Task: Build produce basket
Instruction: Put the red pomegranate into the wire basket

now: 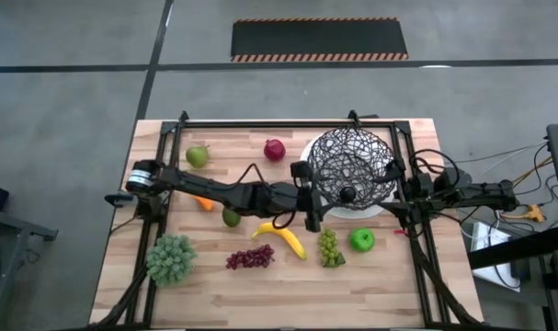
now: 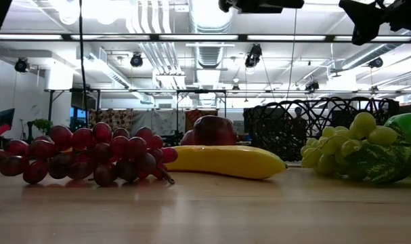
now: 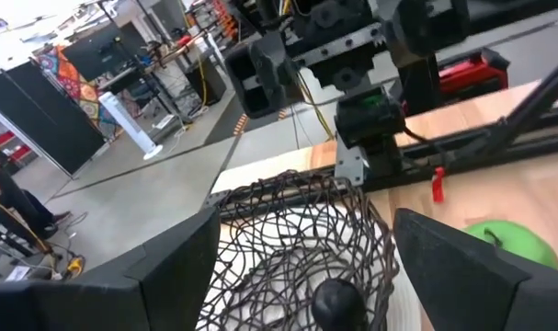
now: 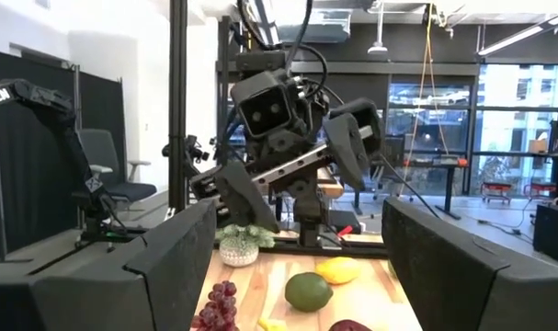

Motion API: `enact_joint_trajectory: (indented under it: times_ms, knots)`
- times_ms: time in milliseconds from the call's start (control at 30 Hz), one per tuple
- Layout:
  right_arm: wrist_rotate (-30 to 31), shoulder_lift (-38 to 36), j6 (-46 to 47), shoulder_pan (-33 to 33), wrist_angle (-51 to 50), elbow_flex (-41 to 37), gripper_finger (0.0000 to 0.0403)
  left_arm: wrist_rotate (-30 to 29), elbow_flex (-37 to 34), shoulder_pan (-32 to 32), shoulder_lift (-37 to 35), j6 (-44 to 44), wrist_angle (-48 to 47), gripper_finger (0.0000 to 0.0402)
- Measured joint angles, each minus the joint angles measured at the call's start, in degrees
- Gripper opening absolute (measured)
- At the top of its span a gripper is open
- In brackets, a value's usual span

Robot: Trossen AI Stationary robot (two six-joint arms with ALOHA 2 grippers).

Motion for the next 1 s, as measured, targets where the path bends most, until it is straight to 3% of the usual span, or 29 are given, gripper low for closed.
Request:
enact_joint_trajectory:
  times_ms: [267, 600, 800, 1000]
  knots:
    - [1.08, 0.22, -0.57, 0.00, -0.71, 0.00, 0.0290, 0.02, -5.72, -0.44, -3.46, -0.87, 0.91, 0.0305]
    - [3.09, 1.52, -1.06, 0.00, -1.71, -0.24, 0.0286, 0.08, -18.85, -0.78, -12.58, -2.61, 9.32, 0.0305]
    - [4.23, 6.40, -1.50, 0.00, 0.04, -0.35, 0.0271, 0.11, -27.30, -1.10, -18.19, -4.99, 12.96, 0.0305]
    - [4.59, 13.66, -0.34, 0.00, 7.89, -0.35, 0.0252, 0.20, -34.94, -1.15, -22.75, -4.97, 17.61, 0.0305]
